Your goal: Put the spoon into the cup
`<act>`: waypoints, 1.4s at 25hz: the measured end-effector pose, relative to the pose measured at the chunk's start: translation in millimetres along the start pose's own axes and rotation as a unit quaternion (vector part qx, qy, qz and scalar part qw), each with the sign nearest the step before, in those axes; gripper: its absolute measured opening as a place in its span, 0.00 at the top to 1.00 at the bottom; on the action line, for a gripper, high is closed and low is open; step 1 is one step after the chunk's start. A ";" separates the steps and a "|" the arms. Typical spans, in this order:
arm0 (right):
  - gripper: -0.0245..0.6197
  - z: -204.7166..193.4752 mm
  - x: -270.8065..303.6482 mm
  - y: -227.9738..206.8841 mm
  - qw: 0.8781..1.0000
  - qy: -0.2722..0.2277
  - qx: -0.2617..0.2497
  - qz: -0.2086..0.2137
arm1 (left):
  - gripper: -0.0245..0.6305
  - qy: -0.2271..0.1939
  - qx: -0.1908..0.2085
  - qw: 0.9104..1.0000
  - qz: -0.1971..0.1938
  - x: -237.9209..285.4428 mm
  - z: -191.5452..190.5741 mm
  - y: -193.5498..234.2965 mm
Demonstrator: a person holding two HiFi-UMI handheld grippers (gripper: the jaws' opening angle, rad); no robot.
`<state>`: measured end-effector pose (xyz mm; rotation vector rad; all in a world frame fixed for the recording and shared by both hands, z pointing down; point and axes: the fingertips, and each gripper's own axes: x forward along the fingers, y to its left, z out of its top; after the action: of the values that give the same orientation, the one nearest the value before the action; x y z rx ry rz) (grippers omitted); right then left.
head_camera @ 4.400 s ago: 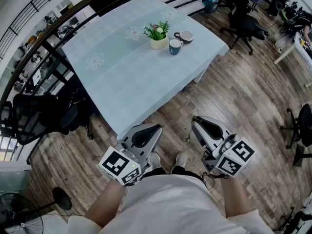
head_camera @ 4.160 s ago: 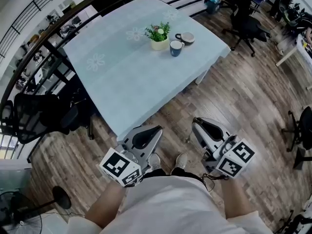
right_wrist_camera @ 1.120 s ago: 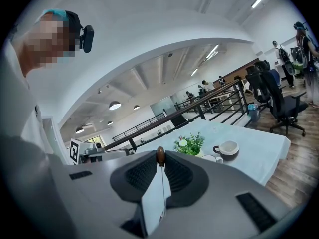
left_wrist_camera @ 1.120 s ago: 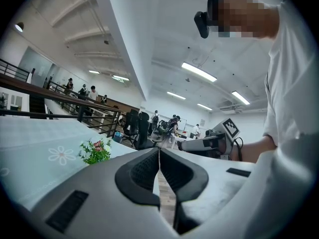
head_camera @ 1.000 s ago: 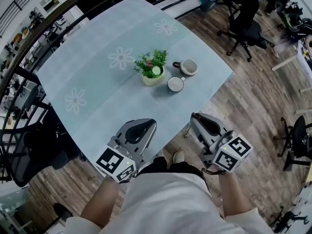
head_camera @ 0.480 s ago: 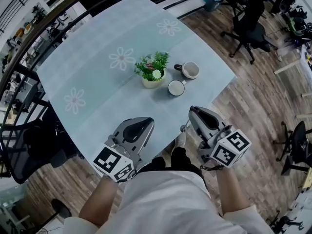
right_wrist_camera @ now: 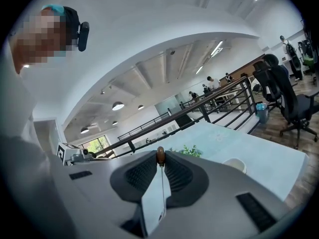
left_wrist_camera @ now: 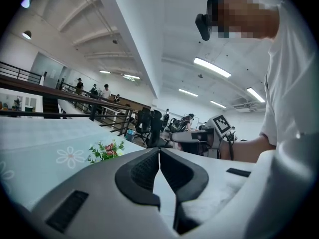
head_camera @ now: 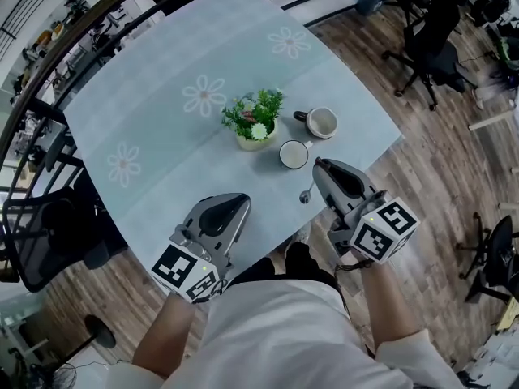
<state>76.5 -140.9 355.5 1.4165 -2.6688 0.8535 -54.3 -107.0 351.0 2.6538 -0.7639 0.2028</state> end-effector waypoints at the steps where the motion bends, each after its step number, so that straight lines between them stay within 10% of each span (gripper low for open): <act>1: 0.87 2.1 3.4 -4.6 1.000 0.002 -0.001 0.003 | 0.92 0.001 -0.002 1.000 0.004 3.2 -0.1 1.7; 35: 0.87 -41.3 112.1 -119.3 0.996 0.078 0.010 0.042 | 0.92 0.043 -0.059 0.994 0.088 80.6 -46.9 53.7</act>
<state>91.6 -260.7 473.4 1.1961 -2.6250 0.9577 -16.9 -170.0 429.9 2.4519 -0.9501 0.3071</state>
